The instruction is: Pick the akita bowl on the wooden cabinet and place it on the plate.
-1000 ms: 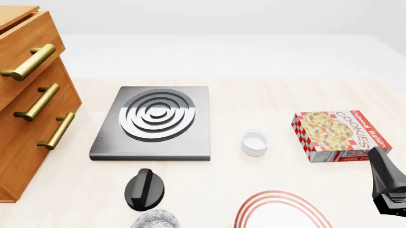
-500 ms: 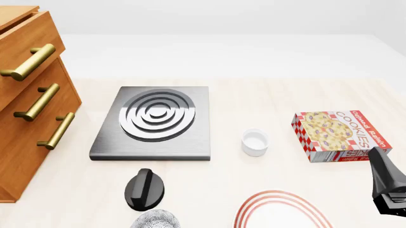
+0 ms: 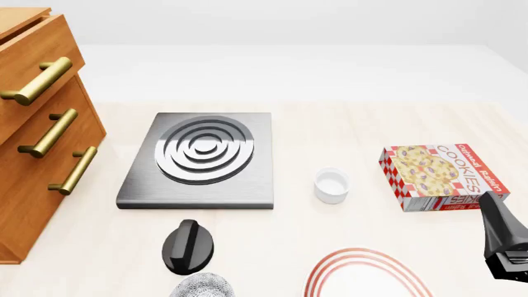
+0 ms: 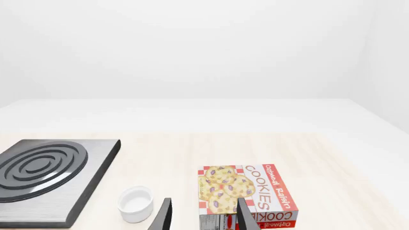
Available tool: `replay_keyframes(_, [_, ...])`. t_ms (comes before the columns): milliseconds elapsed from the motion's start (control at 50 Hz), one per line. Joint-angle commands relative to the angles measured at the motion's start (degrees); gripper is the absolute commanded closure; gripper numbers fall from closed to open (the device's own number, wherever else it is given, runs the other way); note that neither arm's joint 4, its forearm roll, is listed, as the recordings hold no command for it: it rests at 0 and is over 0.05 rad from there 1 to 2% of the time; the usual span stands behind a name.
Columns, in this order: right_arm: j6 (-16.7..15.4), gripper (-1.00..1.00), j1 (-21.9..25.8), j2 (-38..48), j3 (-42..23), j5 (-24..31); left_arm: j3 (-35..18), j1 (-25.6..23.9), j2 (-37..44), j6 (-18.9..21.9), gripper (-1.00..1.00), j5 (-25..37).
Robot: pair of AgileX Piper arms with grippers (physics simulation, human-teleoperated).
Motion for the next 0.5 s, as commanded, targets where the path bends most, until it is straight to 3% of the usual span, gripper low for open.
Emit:
replay_keyframes(20, [0.0, -1.0, 0.01, 0.0, 0.0, 0.0, 0.36, -2.87, 0.04, 0.84, 1.0, -0.13])
replay_keyframes(500, [0.0, -1.0, 0.0, 0.0, 0.0, 0.0, 1.97, -8.46, 0.54, 1.06, 1.0, -0.36])
